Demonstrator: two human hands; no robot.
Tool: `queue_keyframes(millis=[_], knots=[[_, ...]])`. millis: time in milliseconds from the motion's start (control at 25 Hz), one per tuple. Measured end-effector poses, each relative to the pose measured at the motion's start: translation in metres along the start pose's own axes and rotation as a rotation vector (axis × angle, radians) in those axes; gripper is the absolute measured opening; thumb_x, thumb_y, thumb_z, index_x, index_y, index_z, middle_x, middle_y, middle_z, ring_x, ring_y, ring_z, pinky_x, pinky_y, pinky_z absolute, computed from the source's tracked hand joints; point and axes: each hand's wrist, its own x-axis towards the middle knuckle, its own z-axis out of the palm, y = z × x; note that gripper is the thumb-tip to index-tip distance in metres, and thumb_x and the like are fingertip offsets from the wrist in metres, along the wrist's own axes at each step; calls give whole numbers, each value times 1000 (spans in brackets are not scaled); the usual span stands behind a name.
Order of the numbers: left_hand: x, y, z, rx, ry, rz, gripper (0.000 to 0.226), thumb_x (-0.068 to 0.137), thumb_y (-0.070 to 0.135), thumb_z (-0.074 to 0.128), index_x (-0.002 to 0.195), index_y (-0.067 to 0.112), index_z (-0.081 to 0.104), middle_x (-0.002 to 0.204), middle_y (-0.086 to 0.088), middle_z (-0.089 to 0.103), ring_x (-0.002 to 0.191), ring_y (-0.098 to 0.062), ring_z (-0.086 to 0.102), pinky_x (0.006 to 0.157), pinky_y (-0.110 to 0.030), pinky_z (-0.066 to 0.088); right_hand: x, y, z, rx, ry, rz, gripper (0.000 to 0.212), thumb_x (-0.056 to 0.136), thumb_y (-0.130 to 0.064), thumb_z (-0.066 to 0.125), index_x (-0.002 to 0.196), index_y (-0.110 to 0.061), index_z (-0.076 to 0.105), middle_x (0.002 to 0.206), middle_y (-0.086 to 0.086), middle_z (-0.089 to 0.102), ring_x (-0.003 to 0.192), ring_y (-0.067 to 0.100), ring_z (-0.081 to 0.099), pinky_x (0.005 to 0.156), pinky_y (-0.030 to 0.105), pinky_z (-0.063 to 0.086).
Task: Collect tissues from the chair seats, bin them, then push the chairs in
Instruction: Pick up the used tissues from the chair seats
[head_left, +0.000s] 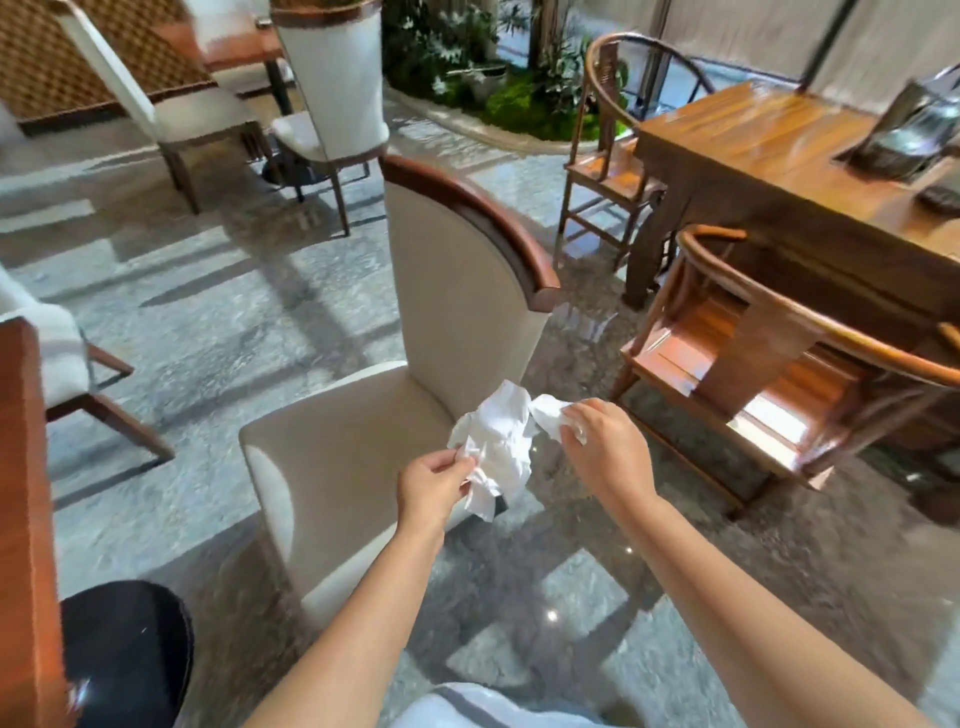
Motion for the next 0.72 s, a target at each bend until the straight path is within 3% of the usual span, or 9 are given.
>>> queue_keyframes(millis=[200,440,600,720], knots=[[-20,-1,95,-19,25,28,11,81,6,68,90,1,70,65,-1,63,54,-8,54,52,-14,48,3,78,-58,-47,25,-46,17,82,-10,65,98,-9,70,101,8,70,93,28,62,74,39,54],[-30,-6,212,-33,65,17,8,81,6,68,89,4,69,57,5,62,39,5,50,41,-9,42,31,183,-105,-76,0,-76,18,81,-8,65,99,-8,70,102,9,71,94,29,62,76,40,55],[6,7,254,-29,138,16,12,81,8,68,92,3,70,63,1,60,44,-1,49,46,-11,44,86,213,-99,-28,-35,-100,17,81,-7,65,97,-8,70,99,10,71,91,29,63,74,40,55],[53,28,281,-43,171,38,12,81,9,68,93,7,69,68,7,62,58,-8,56,56,-15,49,144,225,-89,-20,-39,-140,14,79,-4,65,91,-8,71,94,10,71,87,31,63,68,38,52]])
